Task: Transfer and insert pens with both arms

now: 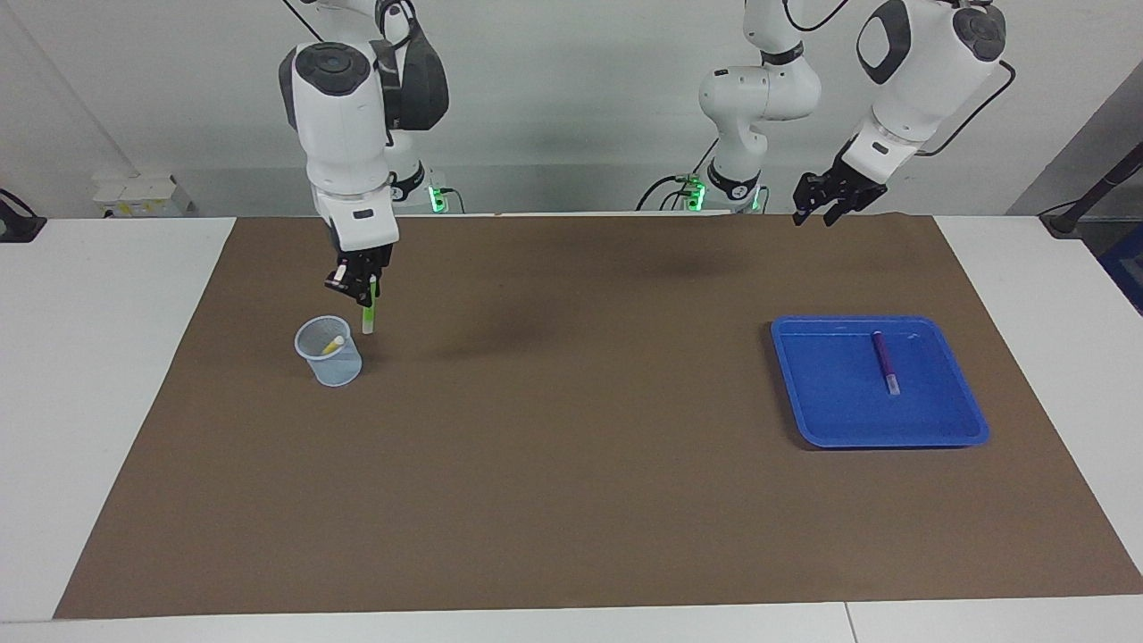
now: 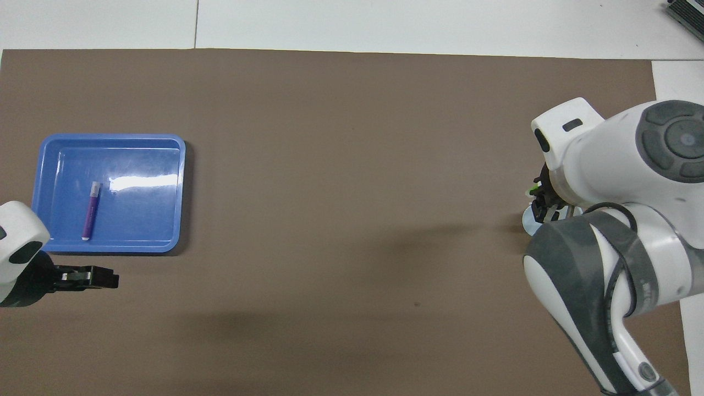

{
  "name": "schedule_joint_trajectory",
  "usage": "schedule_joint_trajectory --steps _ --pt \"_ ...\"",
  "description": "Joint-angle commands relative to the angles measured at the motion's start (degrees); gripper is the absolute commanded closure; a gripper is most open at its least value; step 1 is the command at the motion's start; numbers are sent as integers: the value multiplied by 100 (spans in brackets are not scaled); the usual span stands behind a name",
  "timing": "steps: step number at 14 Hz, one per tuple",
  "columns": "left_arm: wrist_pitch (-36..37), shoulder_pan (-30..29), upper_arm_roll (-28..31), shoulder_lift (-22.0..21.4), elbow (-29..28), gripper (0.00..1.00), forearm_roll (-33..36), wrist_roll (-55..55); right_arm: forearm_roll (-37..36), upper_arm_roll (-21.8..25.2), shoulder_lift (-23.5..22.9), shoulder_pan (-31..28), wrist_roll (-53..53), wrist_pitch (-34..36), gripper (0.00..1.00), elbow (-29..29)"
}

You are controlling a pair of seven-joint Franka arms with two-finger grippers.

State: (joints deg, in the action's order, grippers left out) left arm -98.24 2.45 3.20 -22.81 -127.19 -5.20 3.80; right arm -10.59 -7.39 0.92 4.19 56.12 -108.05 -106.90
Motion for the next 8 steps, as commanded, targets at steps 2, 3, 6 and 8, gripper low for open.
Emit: schedule_joint_trajectory --steps 2,3,6,8 --pt "-432 -551 -21 -40 -113 39 466 1086 -118 -70 128 -401 706 -673 100 -533" --pt "-520 -604 -13 100 -113 39 493 1201 -118 -70 145 -410 777 -726 100 -603" --pt "-907 -772 -21 373 -122 39 608 1246 -110 -70 128 -577 865 -858 100 -709" --pt "-1214 -885 -21 627 -113 39 616 1255 -110 -70 137 -717 1083 -1095 100 -867"
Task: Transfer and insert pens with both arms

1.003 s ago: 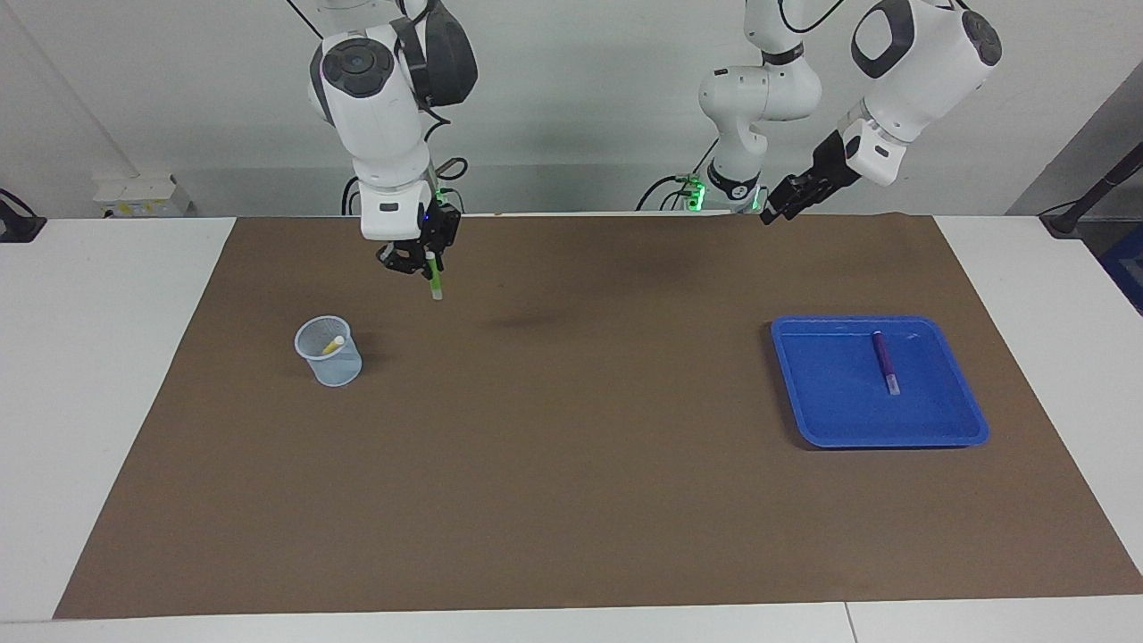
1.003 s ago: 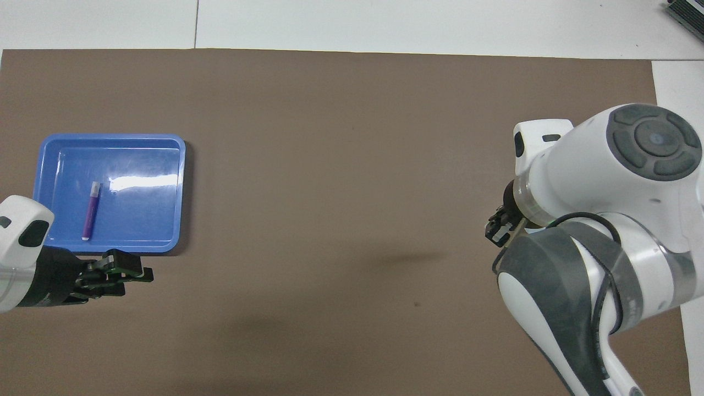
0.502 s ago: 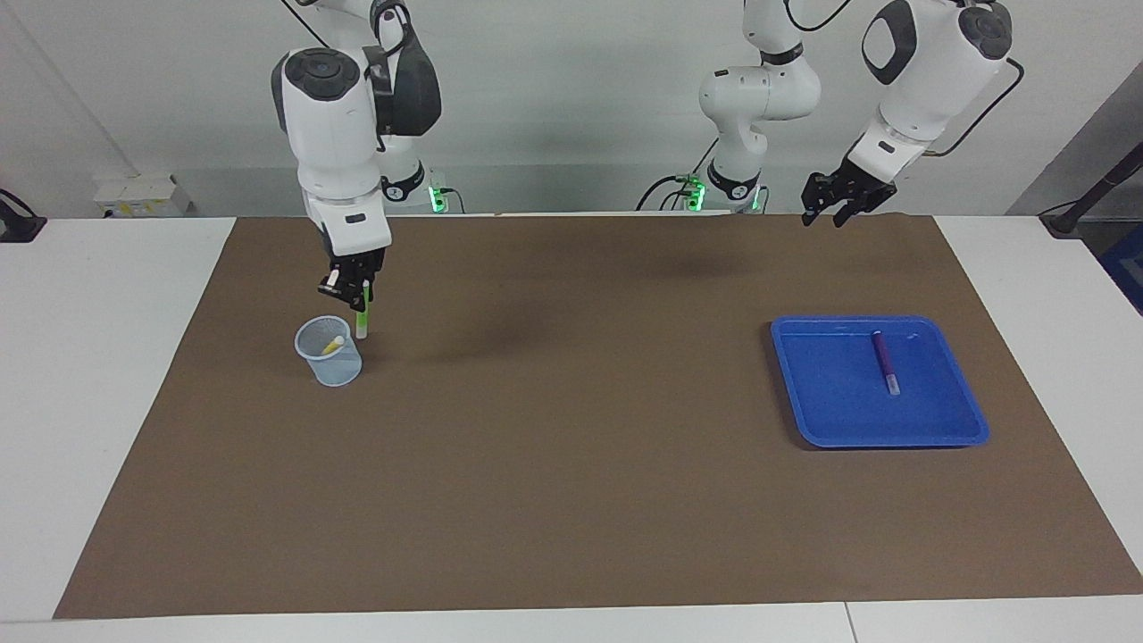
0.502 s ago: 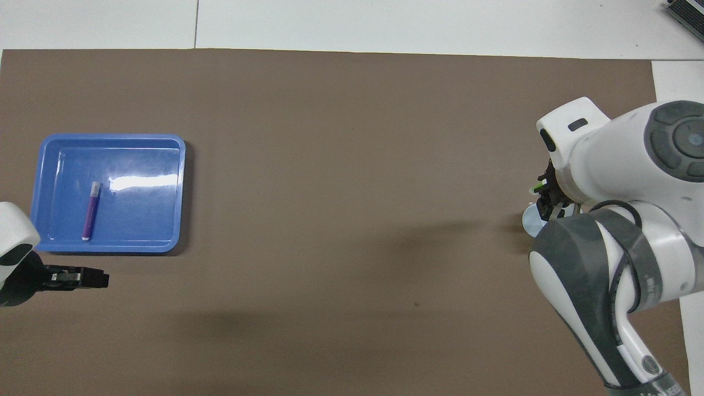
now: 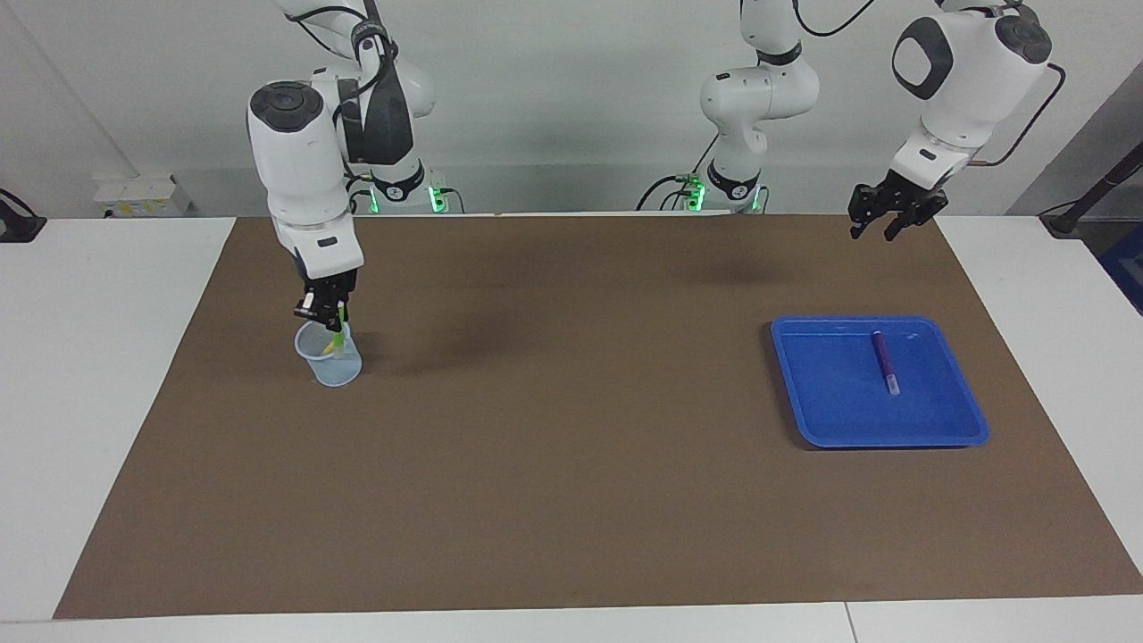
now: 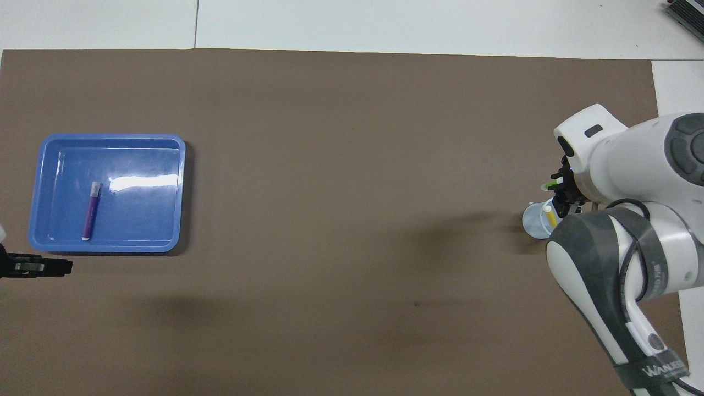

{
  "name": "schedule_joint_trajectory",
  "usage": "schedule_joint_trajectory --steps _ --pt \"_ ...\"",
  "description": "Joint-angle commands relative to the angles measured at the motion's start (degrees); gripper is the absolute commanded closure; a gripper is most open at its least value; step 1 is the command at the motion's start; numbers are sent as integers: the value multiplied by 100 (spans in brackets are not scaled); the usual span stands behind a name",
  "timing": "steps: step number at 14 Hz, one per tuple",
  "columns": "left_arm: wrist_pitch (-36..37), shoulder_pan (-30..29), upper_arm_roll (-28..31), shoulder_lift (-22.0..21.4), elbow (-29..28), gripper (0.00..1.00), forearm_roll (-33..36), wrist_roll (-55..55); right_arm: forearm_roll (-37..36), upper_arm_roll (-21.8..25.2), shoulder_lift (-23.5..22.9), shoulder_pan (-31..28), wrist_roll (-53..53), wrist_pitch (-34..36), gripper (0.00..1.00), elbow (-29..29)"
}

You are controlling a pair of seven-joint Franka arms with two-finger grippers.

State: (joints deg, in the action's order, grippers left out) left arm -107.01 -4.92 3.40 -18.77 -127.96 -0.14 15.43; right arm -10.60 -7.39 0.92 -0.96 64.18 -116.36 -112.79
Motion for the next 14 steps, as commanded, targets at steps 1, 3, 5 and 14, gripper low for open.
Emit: schedule_joint_trajectory --steps 1,3,5,14 --pt "-469 -227 -41 372 -36 39 110 109 -109 -70 110 -255 436 -351 100 -288" --pt "-759 -246 -33 627 -28 40 128 170 -92 -70 101 -352 455 -405 100 -375" --pt "-1127 -333 -33 970 16 40 180 285 -56 -70 119 -361 411 -396 100 -481" --pt "-2210 -466 -33 2157 429 40 207 355 -47 -70 75 -441 420 -282 100 -465"
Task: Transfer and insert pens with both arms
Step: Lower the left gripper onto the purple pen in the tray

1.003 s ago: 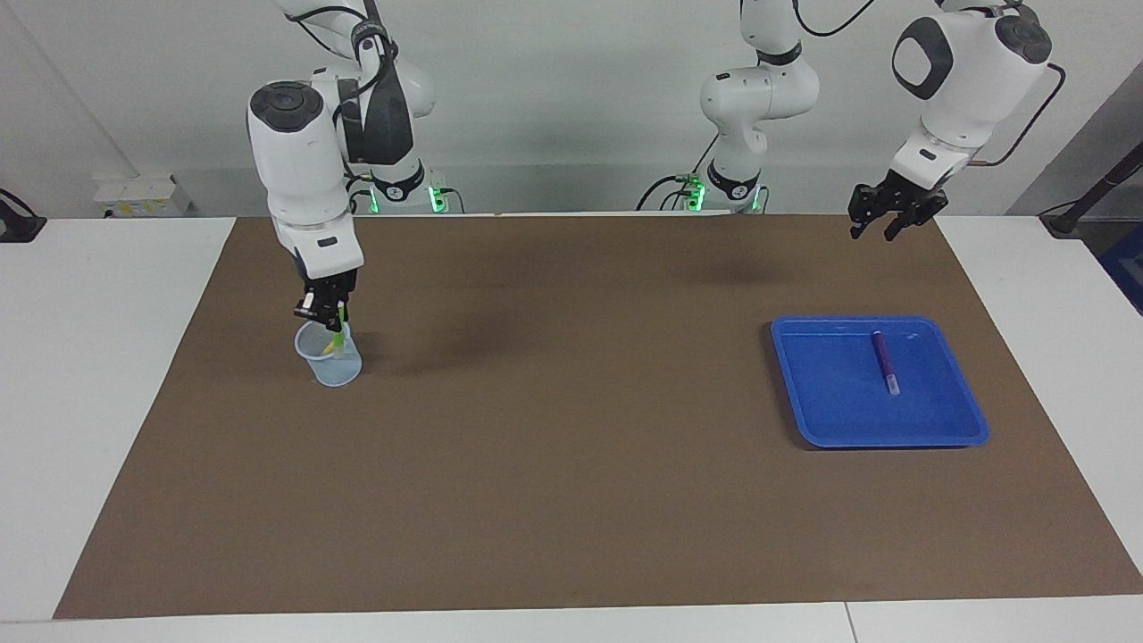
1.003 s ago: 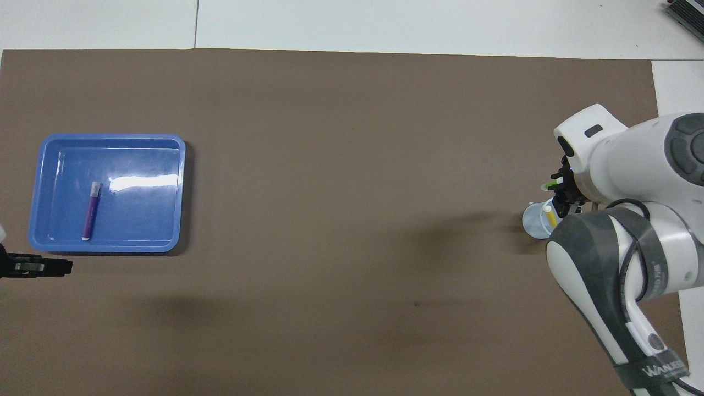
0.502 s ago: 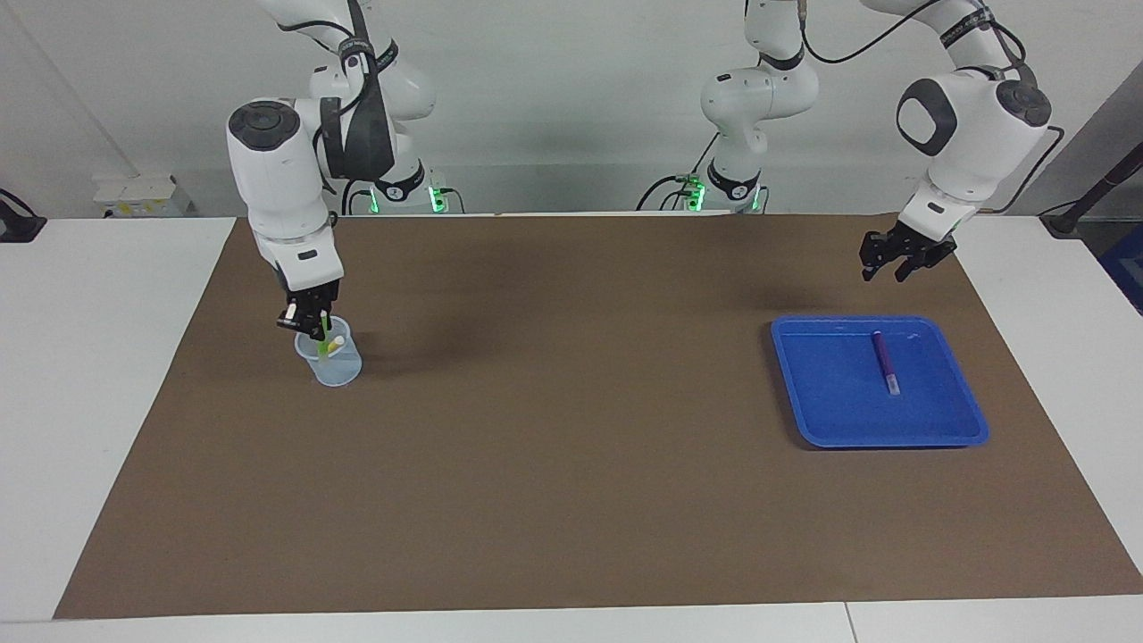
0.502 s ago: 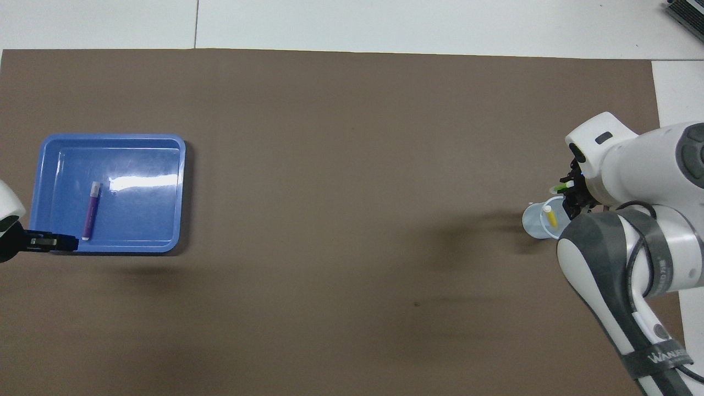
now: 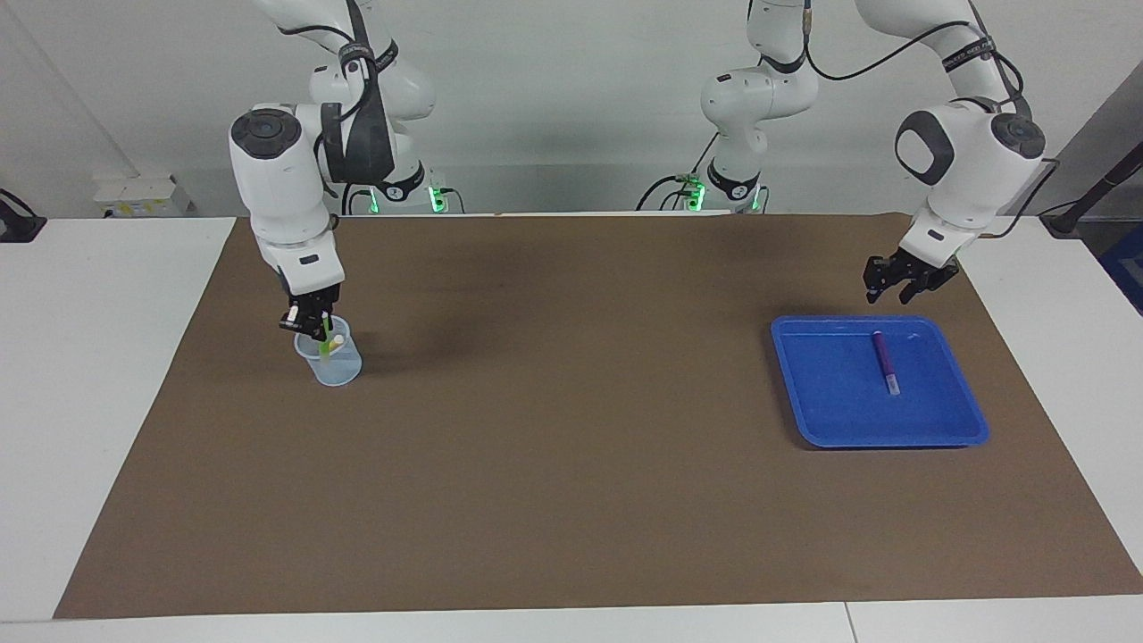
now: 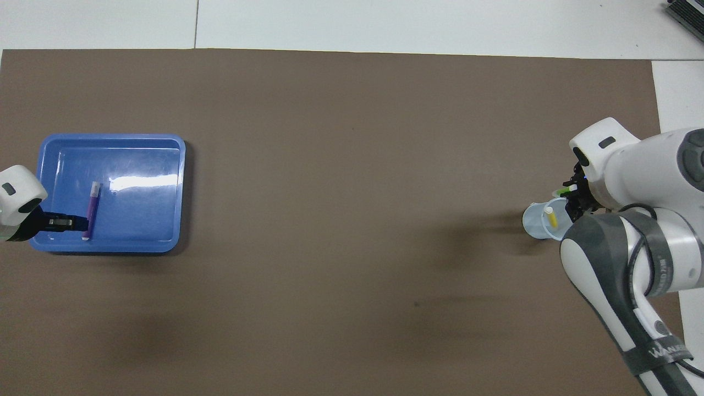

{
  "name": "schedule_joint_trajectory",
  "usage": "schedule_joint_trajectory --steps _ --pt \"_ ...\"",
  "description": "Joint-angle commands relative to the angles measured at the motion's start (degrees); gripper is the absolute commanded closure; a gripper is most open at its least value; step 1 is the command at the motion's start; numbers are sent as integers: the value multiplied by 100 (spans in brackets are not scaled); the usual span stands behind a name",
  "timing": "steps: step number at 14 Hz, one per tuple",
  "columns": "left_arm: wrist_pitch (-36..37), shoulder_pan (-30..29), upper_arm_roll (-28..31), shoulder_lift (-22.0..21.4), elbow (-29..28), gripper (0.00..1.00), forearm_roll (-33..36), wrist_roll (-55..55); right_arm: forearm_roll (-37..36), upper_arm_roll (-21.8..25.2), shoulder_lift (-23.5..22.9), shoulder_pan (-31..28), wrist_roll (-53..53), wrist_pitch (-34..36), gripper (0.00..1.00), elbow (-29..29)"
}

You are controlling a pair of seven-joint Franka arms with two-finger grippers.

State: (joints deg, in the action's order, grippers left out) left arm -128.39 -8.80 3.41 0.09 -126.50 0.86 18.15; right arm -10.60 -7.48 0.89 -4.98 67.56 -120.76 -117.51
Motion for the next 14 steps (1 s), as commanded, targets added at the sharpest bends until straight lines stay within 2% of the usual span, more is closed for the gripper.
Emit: schedule_joint_trajectory --steps 1,5,14 --pt "-151 -78 -43 394 344 40 99 83 -56 -61 70 -12 82 176 100 69" --pt "-643 -87 -43 834 380 40 99 83 -118 -70 61 -3 82 193 100 131" --pt "-1329 -140 -43 1424 415 41 99 127 -144 -105 122 -29 -154 448 100 114"
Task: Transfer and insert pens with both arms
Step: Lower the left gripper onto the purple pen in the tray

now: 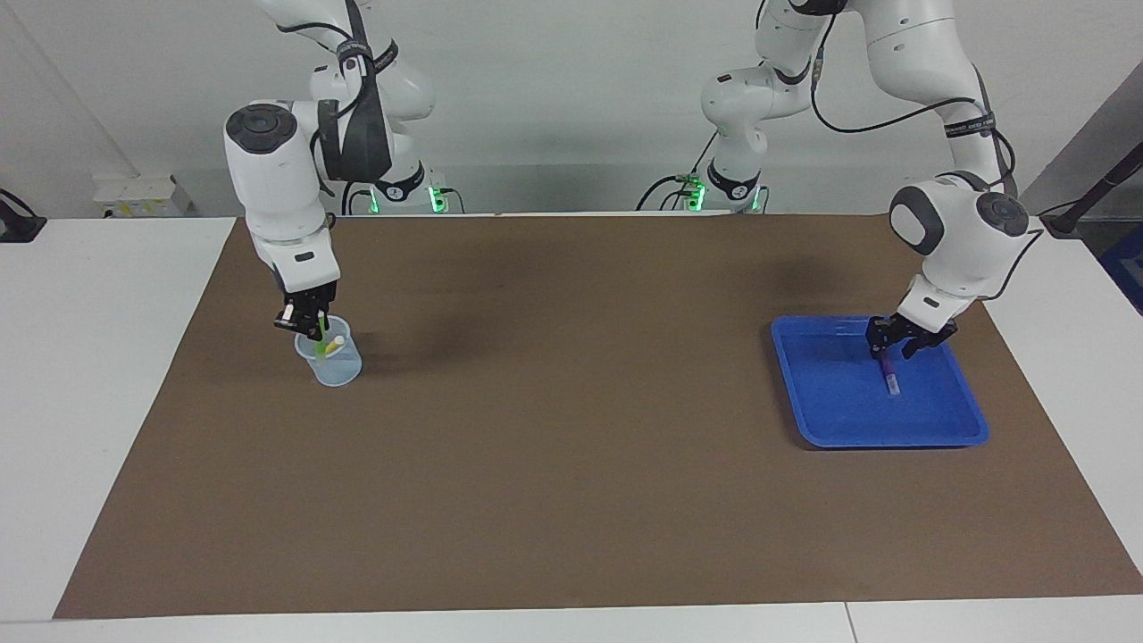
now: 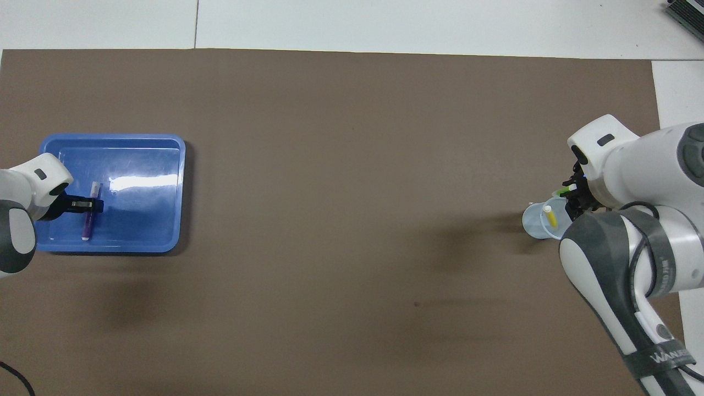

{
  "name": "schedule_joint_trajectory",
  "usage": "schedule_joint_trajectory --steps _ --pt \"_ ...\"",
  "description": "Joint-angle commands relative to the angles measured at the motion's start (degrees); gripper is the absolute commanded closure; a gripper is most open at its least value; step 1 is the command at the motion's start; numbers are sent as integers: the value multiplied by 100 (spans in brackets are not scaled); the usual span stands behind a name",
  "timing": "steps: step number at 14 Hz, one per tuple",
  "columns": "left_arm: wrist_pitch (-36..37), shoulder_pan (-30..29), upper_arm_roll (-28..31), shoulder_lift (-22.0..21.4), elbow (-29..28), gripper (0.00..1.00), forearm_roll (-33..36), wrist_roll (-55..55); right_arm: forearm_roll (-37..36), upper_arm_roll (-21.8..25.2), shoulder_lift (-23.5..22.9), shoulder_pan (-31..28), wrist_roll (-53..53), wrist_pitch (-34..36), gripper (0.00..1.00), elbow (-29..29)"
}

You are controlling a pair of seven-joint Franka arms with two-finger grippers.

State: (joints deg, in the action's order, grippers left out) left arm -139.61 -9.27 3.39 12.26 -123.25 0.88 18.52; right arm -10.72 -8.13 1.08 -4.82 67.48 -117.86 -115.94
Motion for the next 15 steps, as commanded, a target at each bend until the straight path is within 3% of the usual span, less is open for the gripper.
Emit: schedule_joint_trajectory --steps 1,3,5,6,12,13,15 --pt "-207 -93 -40 215 90 42 96 90 -132 -40 120 -45 -243 193 100 -86" --pt "-207 -84 -49 232 90 47 96 90 -106 -40 147 -63 -314 202 100 -183" --pt "-207 -76 -49 241 90 71 96 90 -71 -40 138 -89 -427 132 100 -323" --pt "-190 -67 -49 241 90 99 96 99 -71 -40 129 -98 -550 88 100 -394" --pt "-102 -40 -49 241 99 100 96 108 -71 -40 32 -264 -578 -447 100 -640" --pt "-15 -23 -49 233 125 100 87 73 -62 -40 41 -273 -578 -466 95 -666" --pt "632 -5 -49 233 536 100 44 38 -62 -40 41 -274 -595 -466 62 -676"
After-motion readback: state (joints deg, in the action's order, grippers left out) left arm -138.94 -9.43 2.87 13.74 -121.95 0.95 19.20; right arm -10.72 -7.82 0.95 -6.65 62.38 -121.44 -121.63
